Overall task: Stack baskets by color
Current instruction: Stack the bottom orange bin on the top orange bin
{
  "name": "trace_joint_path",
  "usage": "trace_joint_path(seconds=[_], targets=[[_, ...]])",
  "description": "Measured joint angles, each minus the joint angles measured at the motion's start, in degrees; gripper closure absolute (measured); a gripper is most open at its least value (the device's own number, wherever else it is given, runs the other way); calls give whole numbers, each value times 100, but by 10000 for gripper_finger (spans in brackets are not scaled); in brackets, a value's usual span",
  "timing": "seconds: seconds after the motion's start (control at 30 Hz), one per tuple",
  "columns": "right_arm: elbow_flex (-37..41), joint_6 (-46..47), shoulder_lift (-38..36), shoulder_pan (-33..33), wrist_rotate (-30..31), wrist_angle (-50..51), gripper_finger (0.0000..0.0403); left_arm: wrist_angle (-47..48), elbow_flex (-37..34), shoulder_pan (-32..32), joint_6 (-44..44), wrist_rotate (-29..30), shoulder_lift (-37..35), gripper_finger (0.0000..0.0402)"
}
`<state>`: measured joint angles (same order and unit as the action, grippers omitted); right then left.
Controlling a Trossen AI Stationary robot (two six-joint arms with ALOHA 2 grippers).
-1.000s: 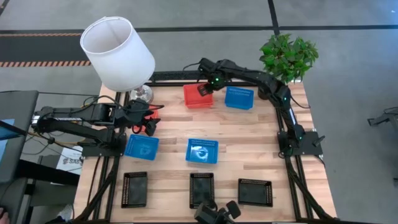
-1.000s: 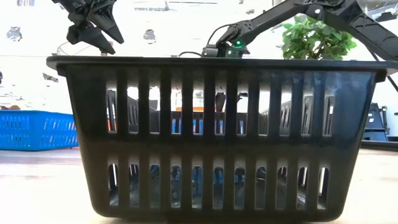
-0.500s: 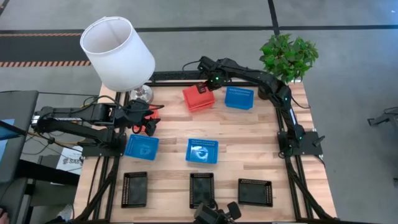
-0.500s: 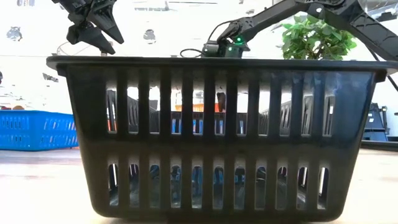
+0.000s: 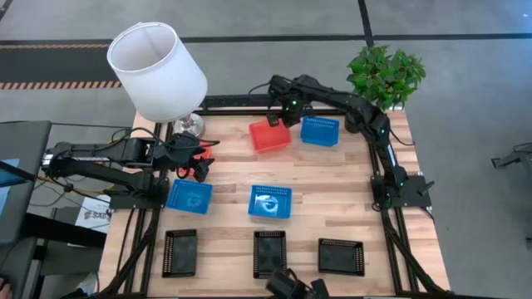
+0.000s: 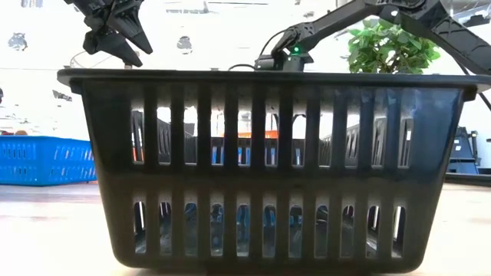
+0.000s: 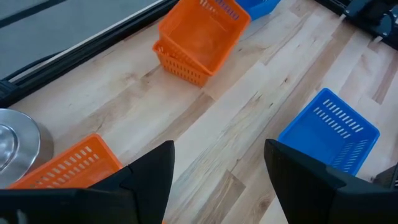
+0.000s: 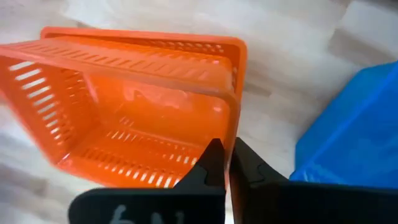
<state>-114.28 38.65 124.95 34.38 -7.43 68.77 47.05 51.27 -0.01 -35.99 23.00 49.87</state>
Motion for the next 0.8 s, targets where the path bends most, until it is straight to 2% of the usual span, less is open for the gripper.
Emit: trace_joint_path(seconds=[0.13,0.5,0.7,0.8], targets=[[0,-5,0,73,-261,-5,383,0,0,0,97,0,0,166],[2,-25,2,69,-325,0,274,-2,0,0,89,2,0,166],[7,-446,-109,56,-385,15,219,-53,0,-1,105,4,5,166],[7,-777,-386,-55,-397,20,203,-265,0,0,440,-1,193,166]])
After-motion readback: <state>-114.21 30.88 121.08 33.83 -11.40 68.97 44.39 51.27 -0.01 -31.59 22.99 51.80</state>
